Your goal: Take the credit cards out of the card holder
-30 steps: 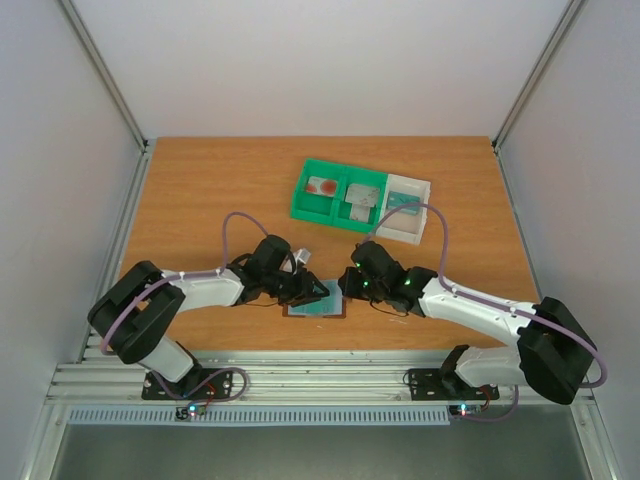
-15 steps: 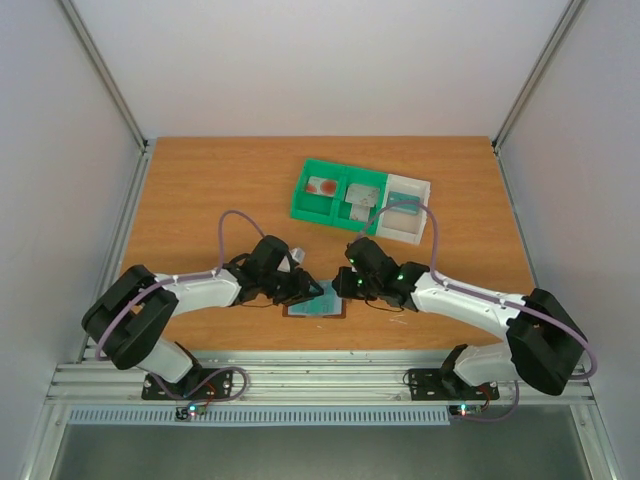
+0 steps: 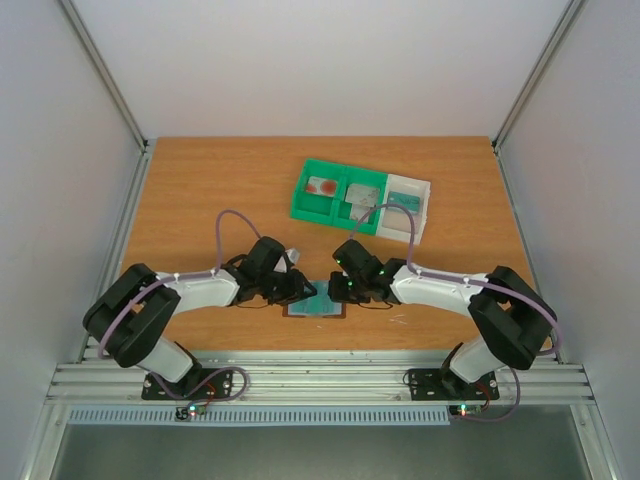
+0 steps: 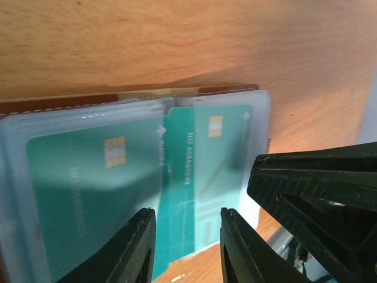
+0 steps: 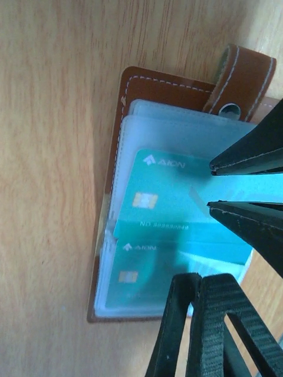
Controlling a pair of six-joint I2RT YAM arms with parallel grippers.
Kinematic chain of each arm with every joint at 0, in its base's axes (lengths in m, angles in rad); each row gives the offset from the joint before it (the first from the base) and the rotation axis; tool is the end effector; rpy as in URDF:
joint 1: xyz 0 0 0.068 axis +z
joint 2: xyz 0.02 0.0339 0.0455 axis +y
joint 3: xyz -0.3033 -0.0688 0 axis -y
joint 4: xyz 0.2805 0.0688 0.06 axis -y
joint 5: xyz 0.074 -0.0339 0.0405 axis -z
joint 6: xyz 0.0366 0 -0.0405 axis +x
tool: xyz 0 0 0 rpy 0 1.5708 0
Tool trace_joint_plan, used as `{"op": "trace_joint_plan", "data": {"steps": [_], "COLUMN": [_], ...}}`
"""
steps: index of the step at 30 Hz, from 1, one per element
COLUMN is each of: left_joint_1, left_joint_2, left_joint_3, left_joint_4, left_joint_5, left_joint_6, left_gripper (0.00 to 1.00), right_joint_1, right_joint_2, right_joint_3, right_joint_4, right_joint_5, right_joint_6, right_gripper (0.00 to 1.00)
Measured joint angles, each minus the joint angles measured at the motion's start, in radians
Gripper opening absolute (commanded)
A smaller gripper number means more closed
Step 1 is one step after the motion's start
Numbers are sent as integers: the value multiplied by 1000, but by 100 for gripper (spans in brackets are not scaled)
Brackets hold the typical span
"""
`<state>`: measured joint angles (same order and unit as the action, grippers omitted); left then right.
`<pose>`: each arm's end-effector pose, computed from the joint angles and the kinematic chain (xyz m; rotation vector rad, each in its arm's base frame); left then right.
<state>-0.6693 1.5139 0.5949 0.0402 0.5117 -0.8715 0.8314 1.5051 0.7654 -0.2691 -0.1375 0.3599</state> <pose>0.2149 -0.1929 0.1482 -0.0195 2.7511 -1.2018 0.2028 0.2298 0.1781 -0.6805 2.6040 0.5892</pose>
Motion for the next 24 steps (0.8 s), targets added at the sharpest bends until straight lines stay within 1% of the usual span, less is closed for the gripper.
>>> {"op": "trace_joint_plan", "data": {"steps": [7, 15, 18, 24], "left_joint_1": [0, 0, 1, 0], "left_joint_2": [32, 34, 40, 55], "left_joint_3": [-6, -6, -6, -6], "left_joint_4": [-6, -4, 8, 34], "left_joint_5": [-23, -24, -14, 6], "left_joint_6": [39, 57, 50, 30], "left_gripper": [32, 30, 28, 28], "right_joint_1": [0, 0, 0, 0], "right_joint_2": [74, 78, 78, 77], "right_joint_3": [2, 1, -2, -10], "right_joint_4": [-14, -7, -2, 16], "right_joint_5": [14, 20, 21, 21], "right_joint_6": [-14, -18, -18, -18], "right_gripper": [13, 10, 10, 10]}}
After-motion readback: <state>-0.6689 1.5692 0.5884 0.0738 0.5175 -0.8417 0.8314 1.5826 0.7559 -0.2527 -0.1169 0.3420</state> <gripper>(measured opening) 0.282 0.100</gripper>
